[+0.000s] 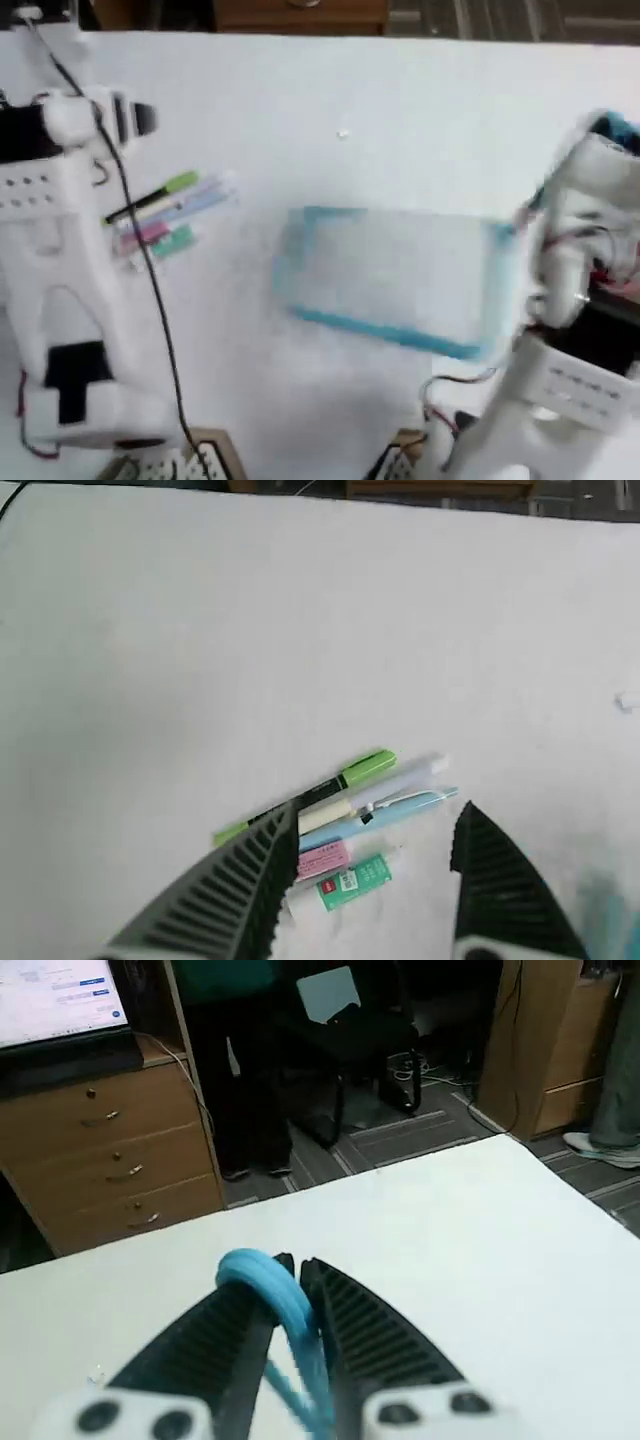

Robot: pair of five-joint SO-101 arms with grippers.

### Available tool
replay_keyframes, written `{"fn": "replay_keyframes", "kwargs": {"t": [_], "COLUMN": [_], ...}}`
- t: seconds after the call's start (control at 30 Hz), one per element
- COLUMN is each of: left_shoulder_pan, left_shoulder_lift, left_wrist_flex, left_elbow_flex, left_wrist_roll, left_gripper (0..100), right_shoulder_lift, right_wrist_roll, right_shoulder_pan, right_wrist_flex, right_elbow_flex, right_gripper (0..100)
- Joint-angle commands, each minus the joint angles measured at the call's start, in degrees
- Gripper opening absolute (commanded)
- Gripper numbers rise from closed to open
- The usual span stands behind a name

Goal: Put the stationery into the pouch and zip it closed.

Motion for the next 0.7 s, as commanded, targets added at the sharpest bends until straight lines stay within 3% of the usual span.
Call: {"fn": "replay_keyframes", "kwargs": {"t": [0.0, 0.27, 0.67], "left_shoulder_pan": [-1.6, -1.6, -2.6], "left_shoulder_lift": [-0.2, -0.2, -0.6], "left_wrist_flex": [-0.4, 0.0, 4.6], "left_elbow_flex": [-0.4, -0.1, -2.4], "left_wrist_roll": [0.6, 0.6, 1.0], "left_gripper": [26, 26, 26], "right_shoulder_lift": [-1.3, -0.8, 5.3], "right_wrist_roll": [0.6, 0.7, 0.3], "right_shoulder_pan": [-1.1, -11.3, -26.1], "right_wrist_flex": [0.5, -3.0, -5.8], "right_elbow_flex": [-0.4, -1.5, -26.3], "right_gripper": [1.8, 1.7, 1.7]}}
